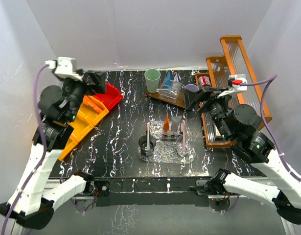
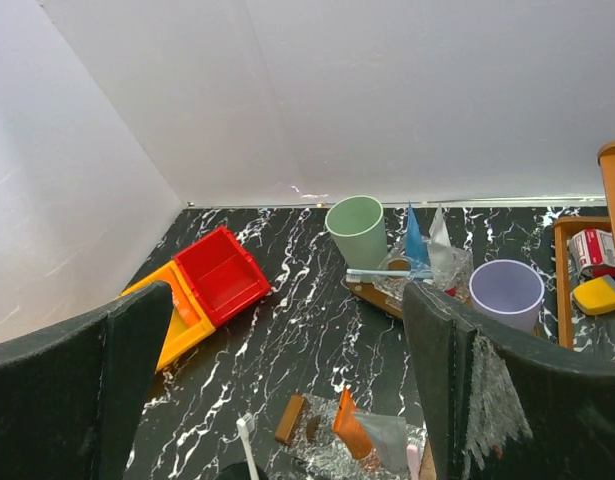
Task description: Prepare toiletry sets of a toothbrush and toothpaste on the tray
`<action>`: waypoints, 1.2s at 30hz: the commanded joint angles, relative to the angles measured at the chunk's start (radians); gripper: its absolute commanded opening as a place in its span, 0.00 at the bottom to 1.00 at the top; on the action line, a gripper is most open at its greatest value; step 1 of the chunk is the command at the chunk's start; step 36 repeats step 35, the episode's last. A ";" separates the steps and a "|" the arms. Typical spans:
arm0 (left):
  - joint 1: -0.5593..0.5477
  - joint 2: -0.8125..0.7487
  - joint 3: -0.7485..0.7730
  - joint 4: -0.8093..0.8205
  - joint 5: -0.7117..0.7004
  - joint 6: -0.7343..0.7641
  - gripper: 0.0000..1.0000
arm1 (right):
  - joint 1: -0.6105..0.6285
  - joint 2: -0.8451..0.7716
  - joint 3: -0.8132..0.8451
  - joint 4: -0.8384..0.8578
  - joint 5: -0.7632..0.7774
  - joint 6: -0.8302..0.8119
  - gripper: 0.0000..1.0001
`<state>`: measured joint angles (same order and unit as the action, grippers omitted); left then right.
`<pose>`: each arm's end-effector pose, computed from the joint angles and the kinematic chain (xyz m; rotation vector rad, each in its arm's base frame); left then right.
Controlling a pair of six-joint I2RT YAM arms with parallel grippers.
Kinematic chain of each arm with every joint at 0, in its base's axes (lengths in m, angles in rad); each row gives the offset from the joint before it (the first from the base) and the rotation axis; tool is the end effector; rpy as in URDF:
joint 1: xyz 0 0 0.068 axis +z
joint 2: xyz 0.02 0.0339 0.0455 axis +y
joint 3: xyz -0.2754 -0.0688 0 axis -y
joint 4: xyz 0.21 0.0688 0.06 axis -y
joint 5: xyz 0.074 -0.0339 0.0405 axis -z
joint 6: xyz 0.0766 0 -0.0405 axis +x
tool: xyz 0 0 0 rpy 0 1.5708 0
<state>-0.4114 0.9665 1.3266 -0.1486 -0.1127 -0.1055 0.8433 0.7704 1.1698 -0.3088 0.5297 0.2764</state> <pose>0.1736 -0.0664 0.5018 0.1139 1.3649 -0.3576 0.1167 0.0729 0.4549 0.0079 1.5138 0.5103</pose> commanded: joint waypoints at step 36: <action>0.005 -0.080 0.064 -0.171 -0.327 -0.029 0.99 | 0.001 0.113 0.067 0.076 0.055 -0.085 0.98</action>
